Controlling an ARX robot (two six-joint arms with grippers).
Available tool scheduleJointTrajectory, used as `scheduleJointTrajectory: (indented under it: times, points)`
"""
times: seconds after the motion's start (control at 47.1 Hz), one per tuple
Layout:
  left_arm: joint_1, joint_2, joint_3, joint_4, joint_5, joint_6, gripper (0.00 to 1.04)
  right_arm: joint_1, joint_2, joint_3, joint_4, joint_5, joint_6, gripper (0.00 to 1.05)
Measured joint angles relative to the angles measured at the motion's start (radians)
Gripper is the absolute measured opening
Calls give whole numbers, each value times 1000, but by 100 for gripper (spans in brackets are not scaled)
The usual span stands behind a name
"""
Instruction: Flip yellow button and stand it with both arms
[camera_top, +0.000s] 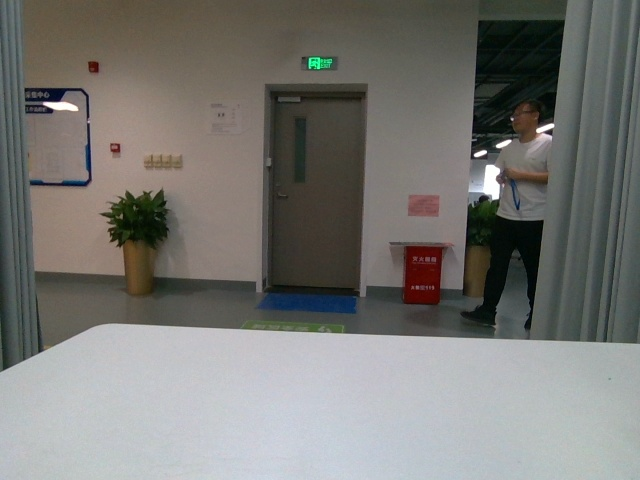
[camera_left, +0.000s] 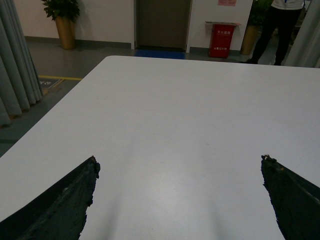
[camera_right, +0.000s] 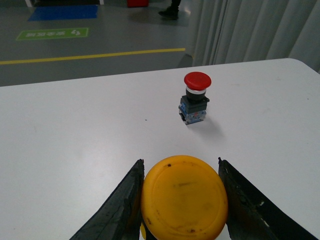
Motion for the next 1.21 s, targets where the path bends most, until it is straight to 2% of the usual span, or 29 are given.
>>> scheduleJointTrajectory:
  times: [0.615, 1.209]
  points:
    - [0, 0, 0, 0, 0, 0, 98, -32, 102, 90, -83, 70, -8, 38]
    - [0, 0, 0, 0, 0, 0, 98, -60, 188, 182, -199, 92, -17, 38]
